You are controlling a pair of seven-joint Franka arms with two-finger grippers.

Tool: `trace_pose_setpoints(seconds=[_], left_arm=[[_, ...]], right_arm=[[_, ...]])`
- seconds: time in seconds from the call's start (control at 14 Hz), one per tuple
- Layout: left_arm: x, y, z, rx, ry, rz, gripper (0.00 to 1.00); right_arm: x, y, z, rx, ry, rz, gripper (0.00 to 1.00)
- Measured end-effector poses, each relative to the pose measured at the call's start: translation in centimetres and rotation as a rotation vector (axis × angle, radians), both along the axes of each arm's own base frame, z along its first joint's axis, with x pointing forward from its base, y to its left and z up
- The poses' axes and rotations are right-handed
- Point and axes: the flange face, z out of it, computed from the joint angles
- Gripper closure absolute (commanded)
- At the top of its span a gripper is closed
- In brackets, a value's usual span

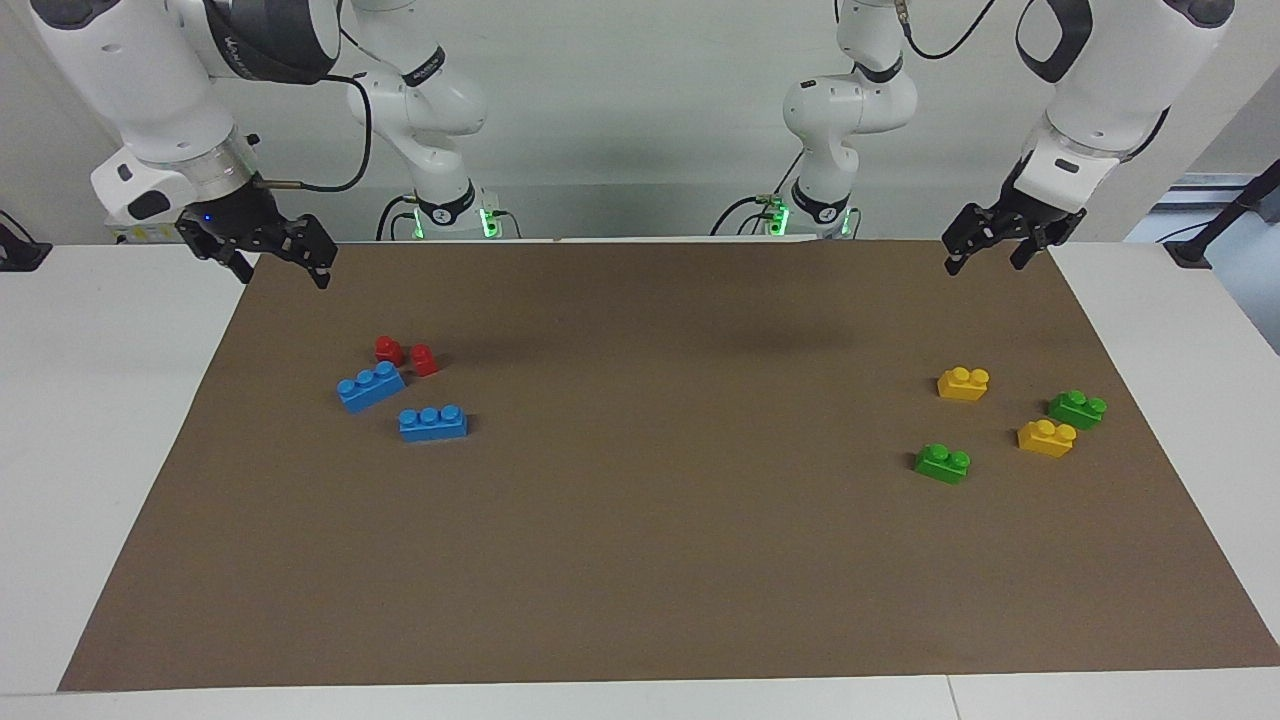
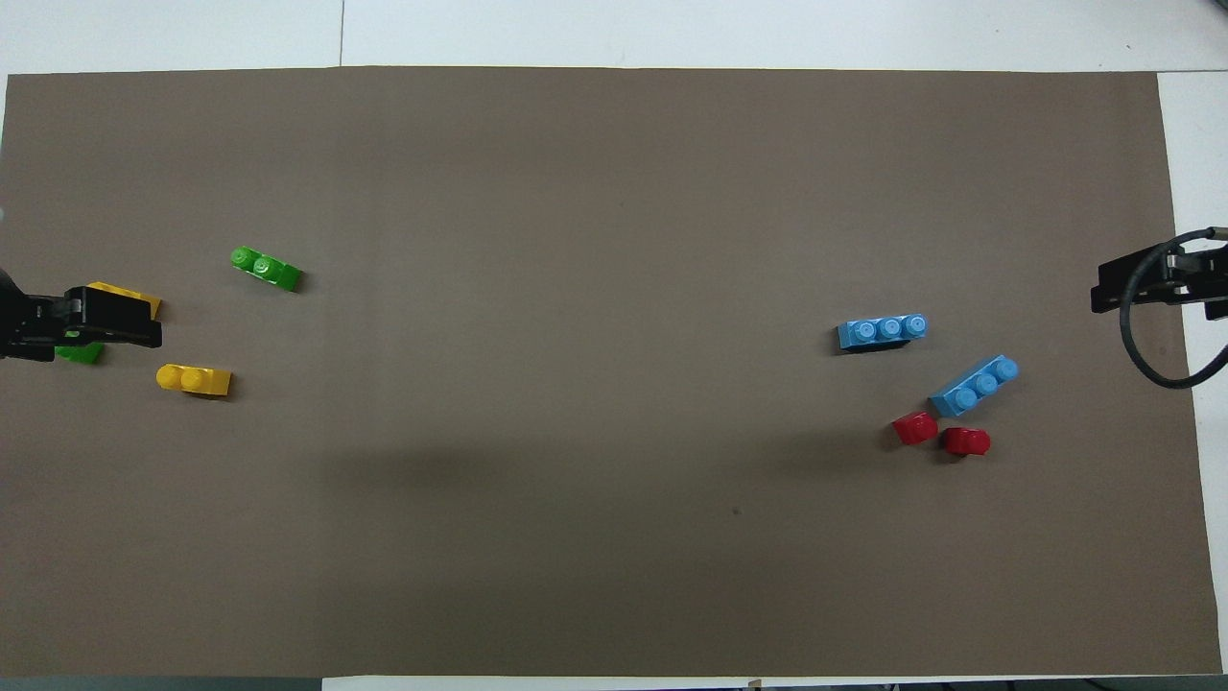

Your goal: Remove green block with left arm and hold with right

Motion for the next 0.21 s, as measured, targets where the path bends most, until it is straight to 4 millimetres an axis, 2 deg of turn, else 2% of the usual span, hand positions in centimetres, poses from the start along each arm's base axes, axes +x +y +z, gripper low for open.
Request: trace_pose_setpoints(seconds=[0.21], left_arm=[[0.08,0.14,0.03,-0.001,-0.008,-0.042,0.0]], right_arm=[[0.0,0.01,0.03,0.0,-0.001,0.0,0.0]])
